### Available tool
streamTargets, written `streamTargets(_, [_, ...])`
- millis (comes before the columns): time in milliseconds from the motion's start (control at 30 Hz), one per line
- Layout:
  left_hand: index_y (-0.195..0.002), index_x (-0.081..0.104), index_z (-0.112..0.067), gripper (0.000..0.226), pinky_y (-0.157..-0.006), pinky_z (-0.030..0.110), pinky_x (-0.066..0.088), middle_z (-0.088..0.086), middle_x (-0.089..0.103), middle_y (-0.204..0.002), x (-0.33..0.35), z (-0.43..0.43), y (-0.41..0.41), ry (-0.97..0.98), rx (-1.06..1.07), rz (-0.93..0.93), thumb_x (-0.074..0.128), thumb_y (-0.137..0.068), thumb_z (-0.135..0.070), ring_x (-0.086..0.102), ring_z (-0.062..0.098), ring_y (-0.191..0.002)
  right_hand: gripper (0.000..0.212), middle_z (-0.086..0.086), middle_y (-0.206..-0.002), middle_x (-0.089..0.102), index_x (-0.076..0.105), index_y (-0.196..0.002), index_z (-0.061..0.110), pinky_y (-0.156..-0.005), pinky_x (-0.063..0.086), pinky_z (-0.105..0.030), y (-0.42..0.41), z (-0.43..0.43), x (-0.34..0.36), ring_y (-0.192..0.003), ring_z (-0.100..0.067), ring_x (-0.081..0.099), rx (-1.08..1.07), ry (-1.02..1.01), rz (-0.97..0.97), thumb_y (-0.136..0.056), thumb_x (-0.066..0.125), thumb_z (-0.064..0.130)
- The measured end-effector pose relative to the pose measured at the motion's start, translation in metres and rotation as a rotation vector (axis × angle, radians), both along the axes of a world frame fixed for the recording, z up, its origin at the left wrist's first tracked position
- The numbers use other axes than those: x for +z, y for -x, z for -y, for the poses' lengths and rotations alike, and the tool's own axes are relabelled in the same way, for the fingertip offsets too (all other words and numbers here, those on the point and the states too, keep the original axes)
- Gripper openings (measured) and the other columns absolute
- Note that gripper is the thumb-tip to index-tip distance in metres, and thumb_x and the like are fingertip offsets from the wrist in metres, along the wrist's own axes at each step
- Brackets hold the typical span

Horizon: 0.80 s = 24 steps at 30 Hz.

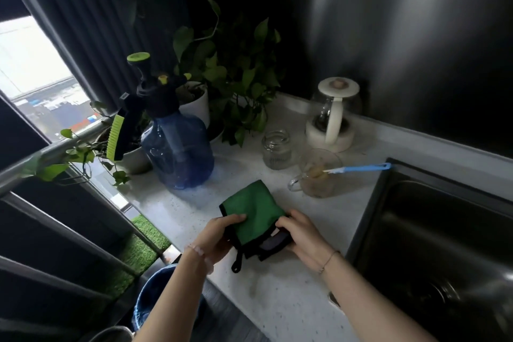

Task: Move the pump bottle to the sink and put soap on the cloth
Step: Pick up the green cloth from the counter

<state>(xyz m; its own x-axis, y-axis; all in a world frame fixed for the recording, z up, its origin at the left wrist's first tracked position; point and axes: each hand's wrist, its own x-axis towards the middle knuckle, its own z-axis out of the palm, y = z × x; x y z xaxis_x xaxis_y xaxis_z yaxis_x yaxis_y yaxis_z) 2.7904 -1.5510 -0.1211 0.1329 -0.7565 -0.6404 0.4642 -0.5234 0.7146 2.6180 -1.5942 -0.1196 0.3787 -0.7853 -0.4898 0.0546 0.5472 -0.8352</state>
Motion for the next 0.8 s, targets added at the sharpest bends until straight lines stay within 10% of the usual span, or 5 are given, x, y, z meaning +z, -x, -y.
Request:
streamTargets(633, [-0.123, 0.056, -0.002, 0.064, -0.091, 0.042, 0.050, 0.019, 0.064, -0.123, 0.011, 0.009, 0.315, 0.087, -0.483, -0.213, 0.074, -0.065, -0.021, 0.061, 0.032, -0.113, 0.032, -0.006, -0.099, 0.070, 0.062, -0.108, 0.008, -0.067, 0.051, -0.027, 0.328, -0.079, 0.025, -0.088, -0.019, 0.065, -0.455, 0.048, -0.104, -0.078, 0.069, 0.015])
streamTargets(800, [-0.122, 0.057, -0.008, 0.058, -0.067, 0.035, 0.057, 0.015, 0.066, -0.120, 0.012, -0.009, 0.413, 0.077, -0.538, -0.179, 0.072, -0.068, -0.023, 0.064, 0.029, -0.107, 0.021, -0.005, -0.095, 0.072, 0.067, -0.100, 0.014, -0.065, 0.052, -0.025, 0.424, -0.108, 0.027, -0.085, -0.017, 0.067, -0.517, 0.091, -0.107, -0.079, 0.068, 0.015])
